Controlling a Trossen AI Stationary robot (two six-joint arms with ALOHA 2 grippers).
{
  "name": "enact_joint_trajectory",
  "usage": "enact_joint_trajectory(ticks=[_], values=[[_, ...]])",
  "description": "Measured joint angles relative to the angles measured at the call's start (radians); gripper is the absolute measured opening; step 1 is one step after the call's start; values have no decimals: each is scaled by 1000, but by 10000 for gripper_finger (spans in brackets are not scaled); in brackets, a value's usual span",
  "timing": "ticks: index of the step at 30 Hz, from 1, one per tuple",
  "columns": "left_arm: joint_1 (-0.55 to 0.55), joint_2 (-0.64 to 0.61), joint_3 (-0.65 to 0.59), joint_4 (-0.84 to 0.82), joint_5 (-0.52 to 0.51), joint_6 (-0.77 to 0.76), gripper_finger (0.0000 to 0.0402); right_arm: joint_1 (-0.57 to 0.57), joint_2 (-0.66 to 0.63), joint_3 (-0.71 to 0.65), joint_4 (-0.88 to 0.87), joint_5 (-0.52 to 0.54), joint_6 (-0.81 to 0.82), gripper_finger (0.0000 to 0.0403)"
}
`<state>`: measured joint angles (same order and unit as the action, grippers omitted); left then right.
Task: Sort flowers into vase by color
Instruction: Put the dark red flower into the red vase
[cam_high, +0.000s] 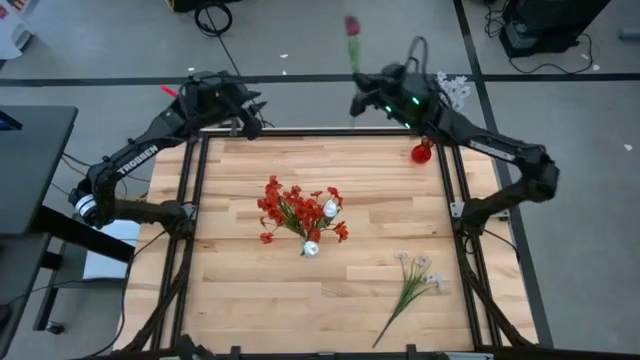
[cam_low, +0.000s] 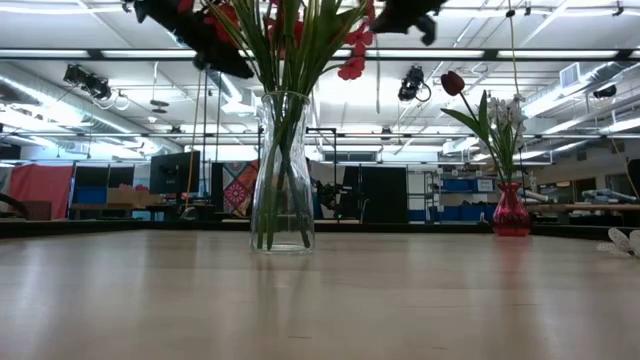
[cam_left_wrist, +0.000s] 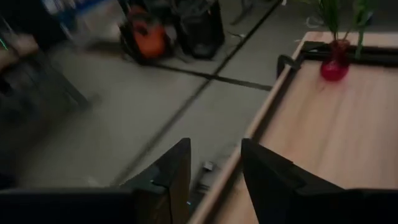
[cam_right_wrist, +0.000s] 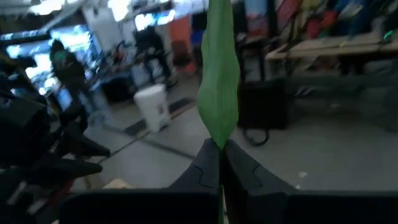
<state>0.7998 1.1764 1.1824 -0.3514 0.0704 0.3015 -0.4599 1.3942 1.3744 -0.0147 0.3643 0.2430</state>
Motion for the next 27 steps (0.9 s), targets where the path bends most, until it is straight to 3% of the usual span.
enact_joint_trajectory(ticks=[5, 9, 12, 19, 22, 27], values=[[112, 0, 0, -63, 145, -185, 144, 60, -197, -296, 243, 179, -121, 7], [173, 0, 0, -114, 226, -294, 144, 105, -337, -443, 297, 312, -167, 7], [185, 0, 0, -140, 240, -316, 144, 138, -431, -504, 239, 369, -141, 7], [185, 0, 0, -185, 239, -315, 144, 177, -573, -564, -44, 384, -23, 7], [185, 0, 0, -209, 237, -316, 144, 177, -616, -589, -125, 477, -2, 7], [185, 0, 0, -247, 184, -335, 144, 121, -686, -679, -74, 692, 18, 7]])
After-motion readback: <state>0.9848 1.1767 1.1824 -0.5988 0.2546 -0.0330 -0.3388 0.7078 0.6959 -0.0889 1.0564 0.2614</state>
